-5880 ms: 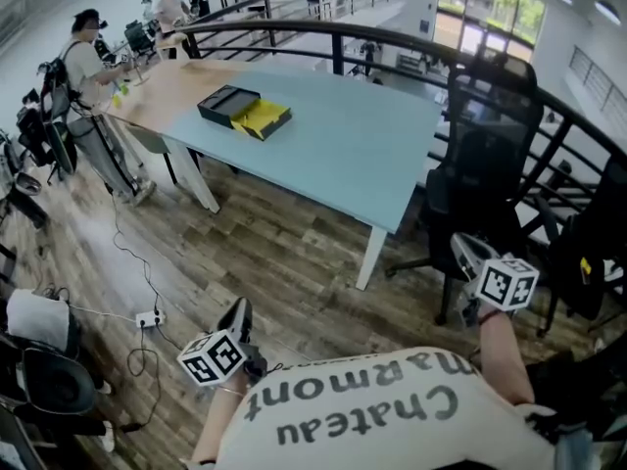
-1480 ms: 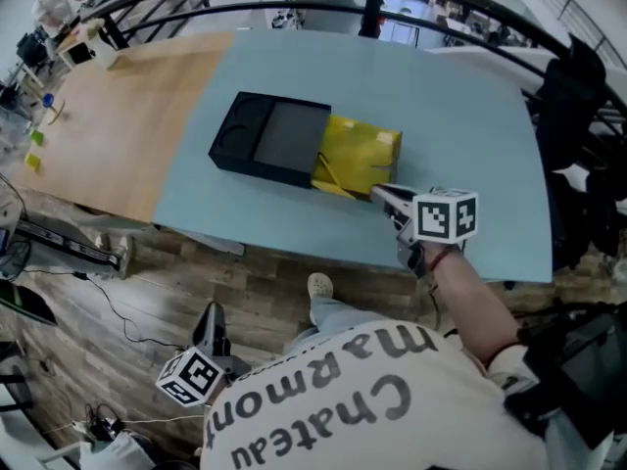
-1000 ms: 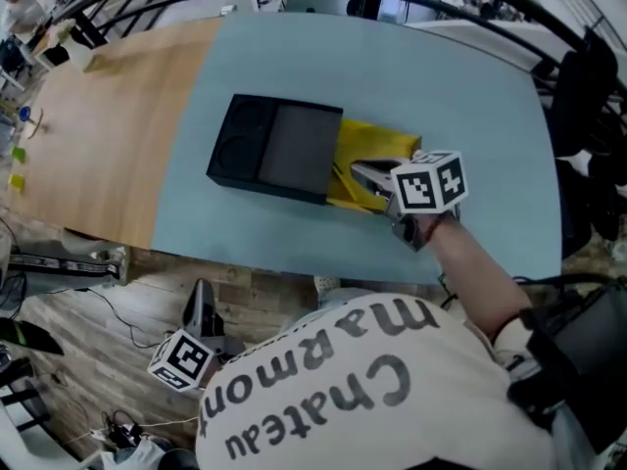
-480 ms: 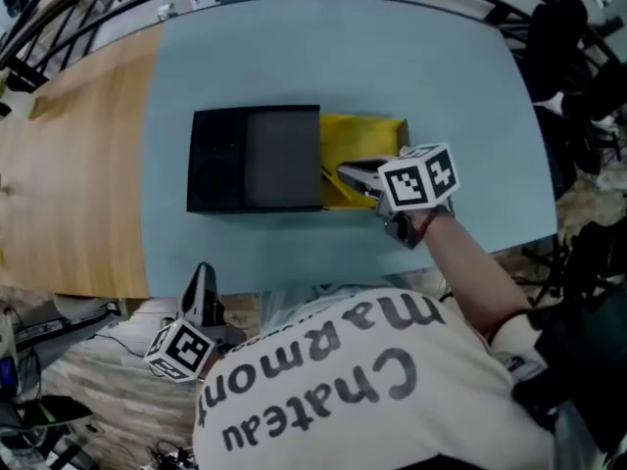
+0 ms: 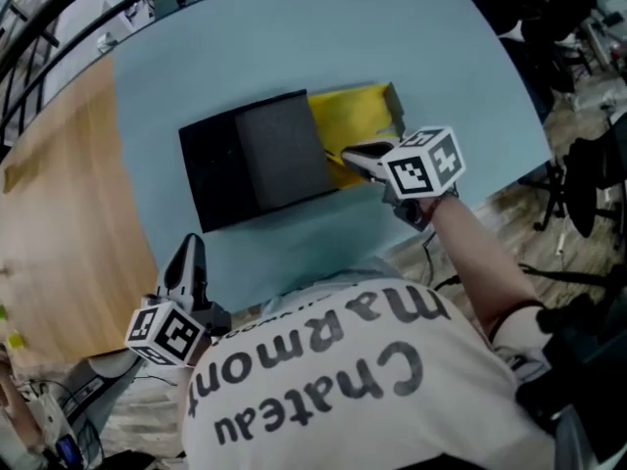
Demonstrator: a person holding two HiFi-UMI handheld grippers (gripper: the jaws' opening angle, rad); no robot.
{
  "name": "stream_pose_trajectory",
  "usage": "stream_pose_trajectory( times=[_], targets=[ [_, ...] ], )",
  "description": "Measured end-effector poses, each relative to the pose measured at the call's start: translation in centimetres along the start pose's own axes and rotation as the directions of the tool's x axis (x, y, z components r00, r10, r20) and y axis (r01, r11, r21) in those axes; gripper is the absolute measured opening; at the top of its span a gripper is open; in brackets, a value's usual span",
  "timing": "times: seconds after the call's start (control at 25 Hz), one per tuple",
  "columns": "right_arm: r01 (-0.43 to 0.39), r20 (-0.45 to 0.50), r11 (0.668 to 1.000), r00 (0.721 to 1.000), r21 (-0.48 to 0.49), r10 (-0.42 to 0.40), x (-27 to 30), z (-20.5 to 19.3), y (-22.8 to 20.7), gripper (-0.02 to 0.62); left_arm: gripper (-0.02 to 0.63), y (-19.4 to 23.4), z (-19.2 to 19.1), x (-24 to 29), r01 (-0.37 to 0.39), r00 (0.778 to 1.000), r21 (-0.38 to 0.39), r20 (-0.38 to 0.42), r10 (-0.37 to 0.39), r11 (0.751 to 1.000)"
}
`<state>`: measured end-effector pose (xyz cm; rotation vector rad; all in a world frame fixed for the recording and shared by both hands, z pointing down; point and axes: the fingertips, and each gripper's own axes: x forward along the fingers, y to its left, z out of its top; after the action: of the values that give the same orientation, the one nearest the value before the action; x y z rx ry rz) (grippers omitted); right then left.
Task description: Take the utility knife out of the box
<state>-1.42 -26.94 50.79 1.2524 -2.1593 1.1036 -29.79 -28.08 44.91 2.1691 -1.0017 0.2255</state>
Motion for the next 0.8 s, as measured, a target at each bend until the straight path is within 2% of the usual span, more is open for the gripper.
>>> stream_pose_trajectory(
  times=[0.12, 0.36, 0.64, 0.8],
  targets=[
    [0.045, -0.004, 0.999, 0.999, 0.006, -0.045, -0.1, -0.4, 0.3, 0.041, 0.003, 0.5, 0.8, 0.5, 0.034, 0.999, -0.016, -0.024, -0.035, 0.999],
    [0.123, -0.024, 0.992, 0.992, 0.002, -0.123, 0.1, -1.0, -0.1, 0.041, 0.003, 0.9, 1.5, 1.4, 0.104, 0.993, 0.002, -0.052, -0.104, 0.995],
    [0.165, -0.107, 0.985, 0.98, -0.044, -0.169, 0.3, -2.0, -1.1, 0.043, 0.002, 1.8, 1.5, 1.4, 0.105, 0.993, -0.032, -0.052, -0.107, 0.994],
    [0.149, -0.179, 0.986, 0.971, -0.07, -0.159, -0.1, -3.1, -1.4, 0.043, 0.003, 1.3, 1.0, 1.0, 0.093, 0.995, -0.04, -0.039, -0.094, 0.995]
  ],
)
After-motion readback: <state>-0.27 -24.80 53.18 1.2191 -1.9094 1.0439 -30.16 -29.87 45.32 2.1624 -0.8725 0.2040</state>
